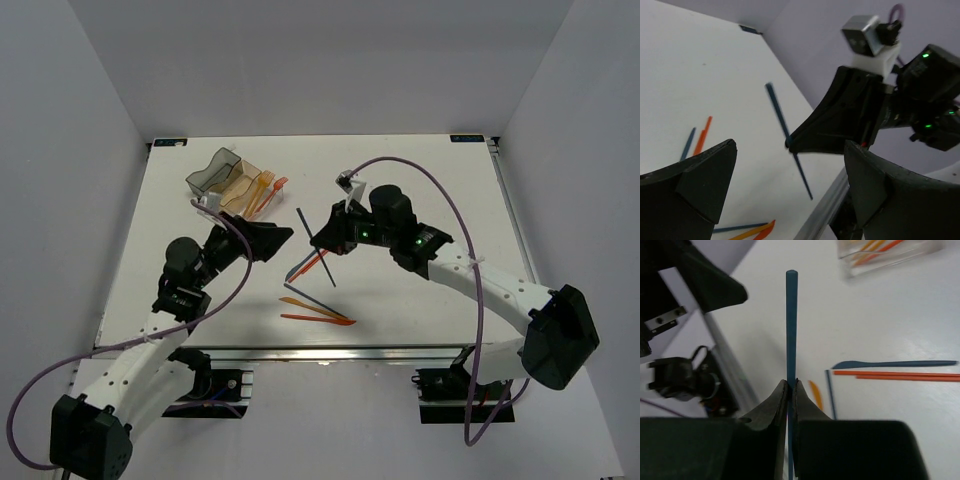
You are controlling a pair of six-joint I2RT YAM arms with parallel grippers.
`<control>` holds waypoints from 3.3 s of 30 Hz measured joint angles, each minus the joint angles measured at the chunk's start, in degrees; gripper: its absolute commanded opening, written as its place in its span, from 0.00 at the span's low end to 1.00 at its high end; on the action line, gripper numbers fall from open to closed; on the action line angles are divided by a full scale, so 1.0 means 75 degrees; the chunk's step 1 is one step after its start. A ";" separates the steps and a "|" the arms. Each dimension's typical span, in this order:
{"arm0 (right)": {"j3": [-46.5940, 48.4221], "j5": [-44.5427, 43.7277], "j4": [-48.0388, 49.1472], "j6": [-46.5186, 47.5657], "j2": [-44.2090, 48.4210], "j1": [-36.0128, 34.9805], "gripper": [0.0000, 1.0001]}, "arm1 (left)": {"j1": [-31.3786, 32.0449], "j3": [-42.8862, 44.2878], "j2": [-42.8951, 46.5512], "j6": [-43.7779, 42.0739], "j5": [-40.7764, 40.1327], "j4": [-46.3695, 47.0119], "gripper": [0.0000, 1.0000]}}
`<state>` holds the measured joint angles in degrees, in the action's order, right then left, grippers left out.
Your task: Sort the eating utensils into containers
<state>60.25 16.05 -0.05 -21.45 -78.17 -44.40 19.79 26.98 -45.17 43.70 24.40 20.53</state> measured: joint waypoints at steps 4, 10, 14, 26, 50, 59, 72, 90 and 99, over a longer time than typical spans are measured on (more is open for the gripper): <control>-0.0423 0.0880 0.0458 -0.0909 0.0146 -0.0064 0.00 | 0.0283 0.0140 -0.0326 0.0280 0.0367 0.0836 0.93; -0.0519 0.1370 0.0694 -0.1498 0.0277 -0.0105 0.00 | 0.0595 0.0143 -0.0629 0.0507 0.0562 0.1381 0.80; -0.0519 0.1437 0.0901 -0.1676 0.0376 -0.0134 0.00 | 0.0694 0.0172 -0.0793 0.0466 0.0551 0.1311 0.74; -0.0519 0.1550 0.1288 -0.1743 0.0323 -0.0393 0.00 | 0.0729 0.0484 -0.1113 0.0402 0.0443 0.1099 0.17; -0.2107 -0.2066 0.0012 -0.1192 0.3427 0.0169 0.89 | 0.0152 0.5796 -0.4779 -0.6525 -0.4336 -0.2454 0.00; -0.2690 -0.1614 -0.0778 -0.1014 0.4500 0.0169 0.89 | -0.1390 0.7956 -0.8224 -0.8935 -0.3284 -0.1880 0.00; -0.2906 -0.1547 -0.0988 -0.0825 0.4572 0.0169 0.89 | -0.1614 0.7906 -0.9474 -0.9393 -0.2355 -0.1032 0.01; -0.2906 -0.1687 -0.0982 -0.0831 0.4433 0.0169 0.89 | -0.1614 0.6443 -0.9451 -0.9608 -0.2308 -0.0280 0.40; -0.2906 -0.1728 -0.0973 -0.0793 0.4436 0.0169 0.89 | -0.1614 0.6321 -0.9165 -0.9224 -0.2398 -0.0213 0.69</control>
<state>38.46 3.09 -7.35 -27.40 -44.91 -43.13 7.68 74.39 -113.91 -25.47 6.42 18.94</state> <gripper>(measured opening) 0.894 0.630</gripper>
